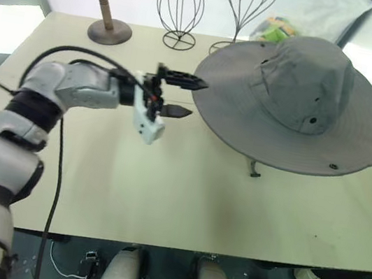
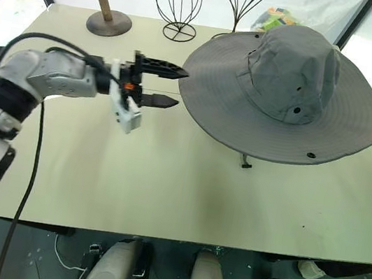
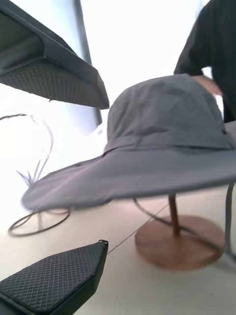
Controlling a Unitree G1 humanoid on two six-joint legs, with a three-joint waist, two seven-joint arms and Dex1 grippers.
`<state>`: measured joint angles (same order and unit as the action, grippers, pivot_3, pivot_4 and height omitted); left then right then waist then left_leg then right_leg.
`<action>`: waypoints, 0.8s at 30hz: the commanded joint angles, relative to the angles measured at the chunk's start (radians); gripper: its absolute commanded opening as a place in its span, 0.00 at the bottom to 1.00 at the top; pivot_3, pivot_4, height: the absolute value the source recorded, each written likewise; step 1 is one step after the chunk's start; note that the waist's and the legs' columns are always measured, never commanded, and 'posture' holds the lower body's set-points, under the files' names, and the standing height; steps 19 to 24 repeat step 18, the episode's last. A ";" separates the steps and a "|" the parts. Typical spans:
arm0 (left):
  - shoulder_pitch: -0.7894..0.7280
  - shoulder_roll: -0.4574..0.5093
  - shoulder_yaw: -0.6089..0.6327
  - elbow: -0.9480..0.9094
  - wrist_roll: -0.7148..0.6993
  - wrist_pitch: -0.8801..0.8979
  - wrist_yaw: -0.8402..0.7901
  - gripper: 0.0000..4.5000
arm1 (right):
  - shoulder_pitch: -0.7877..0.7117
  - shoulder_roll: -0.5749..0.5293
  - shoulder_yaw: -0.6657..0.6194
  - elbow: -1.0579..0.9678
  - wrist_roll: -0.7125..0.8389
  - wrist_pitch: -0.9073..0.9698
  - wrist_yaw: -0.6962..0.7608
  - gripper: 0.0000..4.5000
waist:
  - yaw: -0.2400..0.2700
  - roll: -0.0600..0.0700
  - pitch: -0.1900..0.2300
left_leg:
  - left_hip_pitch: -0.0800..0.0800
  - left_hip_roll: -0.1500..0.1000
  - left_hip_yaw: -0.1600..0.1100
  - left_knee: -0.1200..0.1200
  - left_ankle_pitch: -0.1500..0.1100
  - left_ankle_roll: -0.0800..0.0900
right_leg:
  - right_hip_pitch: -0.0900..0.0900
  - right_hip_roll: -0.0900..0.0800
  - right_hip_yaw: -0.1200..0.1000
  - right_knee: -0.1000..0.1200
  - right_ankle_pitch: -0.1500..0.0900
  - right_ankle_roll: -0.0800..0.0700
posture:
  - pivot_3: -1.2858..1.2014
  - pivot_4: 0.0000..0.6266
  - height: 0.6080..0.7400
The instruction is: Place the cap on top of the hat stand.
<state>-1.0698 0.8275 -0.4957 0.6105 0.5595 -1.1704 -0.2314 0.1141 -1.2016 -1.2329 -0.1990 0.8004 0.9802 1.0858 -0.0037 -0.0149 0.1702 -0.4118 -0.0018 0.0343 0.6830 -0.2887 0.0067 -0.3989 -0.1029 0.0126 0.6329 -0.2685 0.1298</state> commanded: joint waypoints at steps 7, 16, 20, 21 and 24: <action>-0.015 0.106 0.205 -0.124 -0.862 0.674 -0.775 0.99 | -0.109 -0.150 0.166 0.301 -0.120 -0.198 0.134 1.00 | -0.005 0.000 0.000 | 0.000 0.000 0.000 0.001 0.000 0.000 | 0.001 0.000 0.000 0.000 0.000 0.000 | 0.52 0.24 0.99; -0.216 0.095 0.378 -0.260 -1.341 1.722 -1.216 0.99 | -0.268 -0.192 0.344 0.421 -0.153 -0.274 0.175 1.00 | -0.014 0.004 0.000 | 0.001 0.000 0.000 0.001 0.000 0.000 | 0.000 0.002 0.000 0.000 -0.001 0.001 | 0.52 0.24 0.99; -0.214 0.084 0.373 -0.265 -1.289 1.701 -1.262 0.99 | -0.279 -0.182 0.356 0.407 -0.157 -0.272 0.181 1.00 | -0.014 0.005 0.000 | 0.001 0.000 0.000 0.000 0.000 0.000 | 0.001 0.002 0.000 0.001 -0.001 0.001 | 0.52 0.24 0.99; -0.214 0.084 0.373 -0.265 -1.289 1.701 -1.262 0.99 | -0.279 -0.182 0.356 0.407 -0.157 -0.272 0.181 1.00 | -0.014 0.005 0.000 | 0.001 0.000 0.000 0.000 0.000 0.000 | 0.001 0.002 0.000 0.001 -0.001 0.001 | 0.52 0.24 0.99; -0.214 0.084 0.373 -0.265 -1.289 1.701 -1.262 0.99 | -0.279 -0.182 0.356 0.407 -0.157 -0.272 0.181 1.00 | -0.014 0.005 0.000 | 0.001 0.000 0.000 0.000 0.000 0.000 | 0.001 0.002 0.000 0.001 -0.001 0.001 | 0.52 0.24 0.99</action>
